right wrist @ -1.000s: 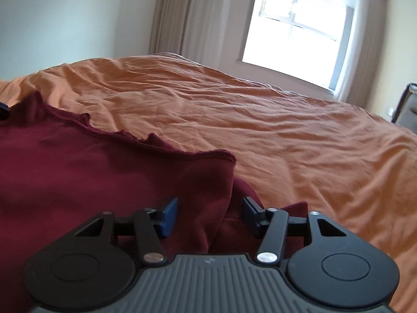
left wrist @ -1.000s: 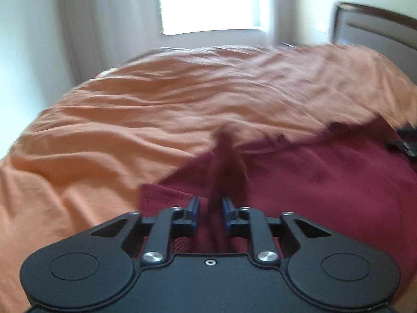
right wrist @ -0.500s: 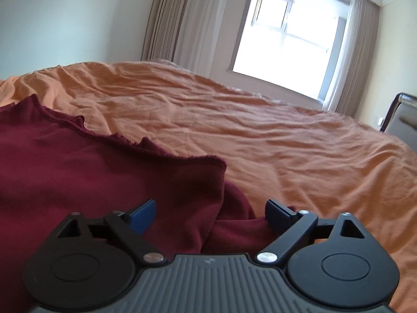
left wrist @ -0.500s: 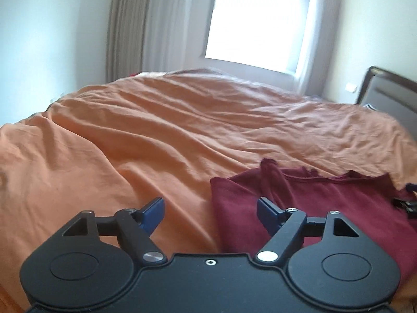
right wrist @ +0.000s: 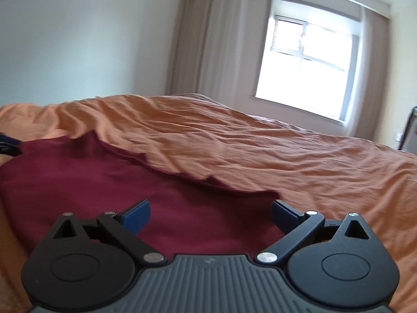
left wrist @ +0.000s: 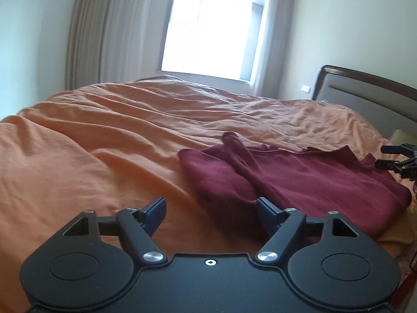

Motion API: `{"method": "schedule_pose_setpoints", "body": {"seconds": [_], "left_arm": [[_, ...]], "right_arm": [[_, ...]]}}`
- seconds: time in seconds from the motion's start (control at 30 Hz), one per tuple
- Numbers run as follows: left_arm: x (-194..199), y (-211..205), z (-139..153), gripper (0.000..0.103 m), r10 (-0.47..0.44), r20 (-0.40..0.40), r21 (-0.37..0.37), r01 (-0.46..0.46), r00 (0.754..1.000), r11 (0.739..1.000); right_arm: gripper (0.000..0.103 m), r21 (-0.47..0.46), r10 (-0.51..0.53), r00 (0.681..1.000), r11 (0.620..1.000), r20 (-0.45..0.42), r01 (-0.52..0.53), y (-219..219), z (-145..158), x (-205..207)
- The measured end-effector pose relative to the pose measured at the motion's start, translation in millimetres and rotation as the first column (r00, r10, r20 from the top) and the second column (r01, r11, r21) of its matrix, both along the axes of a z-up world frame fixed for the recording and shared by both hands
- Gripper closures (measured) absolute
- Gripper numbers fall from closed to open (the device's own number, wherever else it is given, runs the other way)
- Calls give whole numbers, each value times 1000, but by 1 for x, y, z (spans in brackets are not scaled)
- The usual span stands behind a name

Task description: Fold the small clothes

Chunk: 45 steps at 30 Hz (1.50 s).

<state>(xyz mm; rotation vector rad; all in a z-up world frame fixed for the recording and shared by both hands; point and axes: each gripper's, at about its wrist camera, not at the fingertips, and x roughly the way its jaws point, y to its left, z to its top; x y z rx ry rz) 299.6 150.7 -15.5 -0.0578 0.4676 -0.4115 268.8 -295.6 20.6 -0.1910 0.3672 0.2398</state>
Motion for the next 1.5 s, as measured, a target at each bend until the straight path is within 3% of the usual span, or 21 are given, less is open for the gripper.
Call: {"method": "schedule_pose_setpoints", "body": {"seconds": [0.07,0.2,0.33,0.43,0.5,0.57,0.63,0.7,0.77,0.83,1.1,1.37,1.5], "left_arm": [[4,0,1,44,-38,-4,-25,38,999,999],[9,-10,7,85,-65,-65,3,66,996,998],[18,-20,25,91,26,-221,2,-26,975,1000],[25,-14,43,92,82,-377,-94,-126,922,988],[25,-11,53,92,89,-397,-109,-143,913,984],[27,-14,51,92,134,-402,-32,-161,906,986],[33,-14,39,92,164,-441,8,-179,882,984],[38,-7,25,92,178,-478,-20,-213,860,977],[38,0,20,92,174,-489,-71,-238,855,969],[35,0,20,89,175,-476,-86,-244,862,966],[3,3,30,35,230,-388,-86,-284,892,955],[-44,-13,32,9,243,-263,-99,-277,934,956],[-55,-37,32,1,295,-192,-8,-302,936,953]], "right_arm": [[2,7,40,999,999,-3,-40,11,-3,-1],[2,-18,78,997,997,-3,-78,32,-12,-1],[2,11,78,997,997,-12,-78,37,-19,4],[2,38,73,997,997,-15,-72,35,-23,5],[1,51,70,997,996,-22,-69,32,-26,6],[0,59,70,997,996,-34,-68,30,-32,8],[0,54,63,997,997,-53,-61,29,-38,9],[0,53,50,996,998,-74,-46,27,-46,10],[0,80,40,996,996,-74,-34,23,-51,8],[0,106,32,997,994,-73,-24,18,-55,6],[0,131,-13,999,991,-51,20,18,-66,-1],[0,168,-17,1000,986,-3,18,14,-79,-7],[0,164,-28,999,986,38,22,15,-85,-12]]}}
